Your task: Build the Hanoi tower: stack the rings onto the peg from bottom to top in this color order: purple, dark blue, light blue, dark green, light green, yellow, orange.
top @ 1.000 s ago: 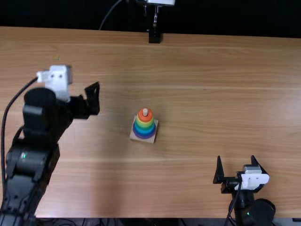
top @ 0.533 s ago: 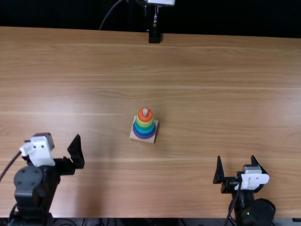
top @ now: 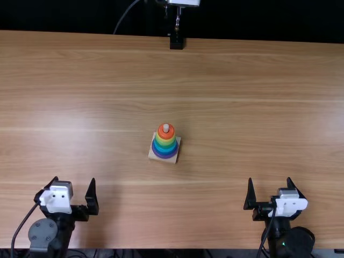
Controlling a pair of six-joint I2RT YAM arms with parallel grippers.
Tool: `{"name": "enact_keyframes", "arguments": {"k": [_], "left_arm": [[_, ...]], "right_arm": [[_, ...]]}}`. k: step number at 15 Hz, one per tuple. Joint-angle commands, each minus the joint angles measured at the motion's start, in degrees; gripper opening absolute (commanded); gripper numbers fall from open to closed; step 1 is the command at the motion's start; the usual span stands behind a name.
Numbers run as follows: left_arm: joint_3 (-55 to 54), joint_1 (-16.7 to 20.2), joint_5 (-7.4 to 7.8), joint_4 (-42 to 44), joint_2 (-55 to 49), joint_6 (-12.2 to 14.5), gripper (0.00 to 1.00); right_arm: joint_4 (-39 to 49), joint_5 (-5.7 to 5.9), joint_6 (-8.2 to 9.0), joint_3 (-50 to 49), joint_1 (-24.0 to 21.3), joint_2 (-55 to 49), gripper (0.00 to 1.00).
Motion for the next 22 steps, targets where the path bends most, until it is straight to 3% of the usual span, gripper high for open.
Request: {"name": "enact_keyframes", "arguments": {"k": [1, 6, 9, 13, 22], "left_arm": [[-1.8, 0.6, -0.13, 0.2, -1.9, 4.4, 1.00], [-5.1, 0.5, -0.24, -0.6, -5.4, 4.3, 1.00], [-5.1, 0.6, -0.35, -8.6, -6.5, 4.2, 1.00], [-5.1, 0.4, -0.45, -11.4, -6.5, 4.2, 1.00], [-5.1, 0.5, -0.24, -11.2, -6.5, 4.7, 1.00]], "right_arm": [[-4.3, -0.41, -0.11, -2.9, -0.5, -0.7, 1.00], [-4.3, -0.41, -0.11, -2.9, -0.5, -0.7, 1.00], [-4.3, -0.30, -0.11, -2.9, -0.5, -0.7, 1.00], [-4.3, -0.41, -0.11, -2.9, -0.5, -0.7, 1.00], [-4.3, -0.41, -0.11, -2.9, -0.5, -0.7, 1.00]]}}
